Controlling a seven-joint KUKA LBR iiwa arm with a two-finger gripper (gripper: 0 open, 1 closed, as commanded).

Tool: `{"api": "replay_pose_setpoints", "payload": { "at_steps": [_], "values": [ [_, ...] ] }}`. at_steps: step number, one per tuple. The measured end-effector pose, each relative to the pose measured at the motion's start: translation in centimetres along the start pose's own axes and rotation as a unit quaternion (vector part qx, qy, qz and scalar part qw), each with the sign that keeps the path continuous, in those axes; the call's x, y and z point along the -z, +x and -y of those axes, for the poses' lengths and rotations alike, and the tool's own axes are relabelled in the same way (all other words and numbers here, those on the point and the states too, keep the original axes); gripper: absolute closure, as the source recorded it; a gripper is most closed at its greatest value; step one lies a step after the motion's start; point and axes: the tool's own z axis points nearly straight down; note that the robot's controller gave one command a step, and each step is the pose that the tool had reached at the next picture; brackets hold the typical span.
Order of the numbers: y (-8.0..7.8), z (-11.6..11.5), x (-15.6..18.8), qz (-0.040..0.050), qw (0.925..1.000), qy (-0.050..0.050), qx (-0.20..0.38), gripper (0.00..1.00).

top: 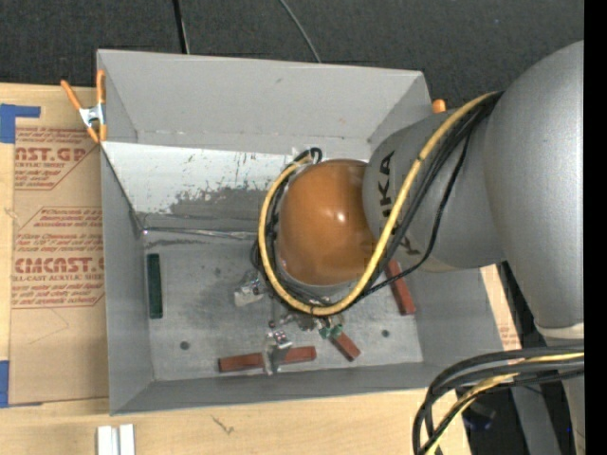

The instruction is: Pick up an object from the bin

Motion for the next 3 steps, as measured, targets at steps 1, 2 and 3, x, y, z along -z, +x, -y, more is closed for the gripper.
{"api": "replay_pose_setpoints", "payload": {
  "at_steps": [1, 2, 3],
  "values": [
    [0.0, -1.3, 2.1, 0.0020, 0.9907, 0.000, 0.136, 0.00],
    [-0.4, -2.2, -3.0, 0.0029, 0.9996, 0.000, -0.027, 0.00],
    [-1.2, -2.3, -4.7, 0.0255, 0.9916, -0.001, 0.127, 1.00]
  ]
}}
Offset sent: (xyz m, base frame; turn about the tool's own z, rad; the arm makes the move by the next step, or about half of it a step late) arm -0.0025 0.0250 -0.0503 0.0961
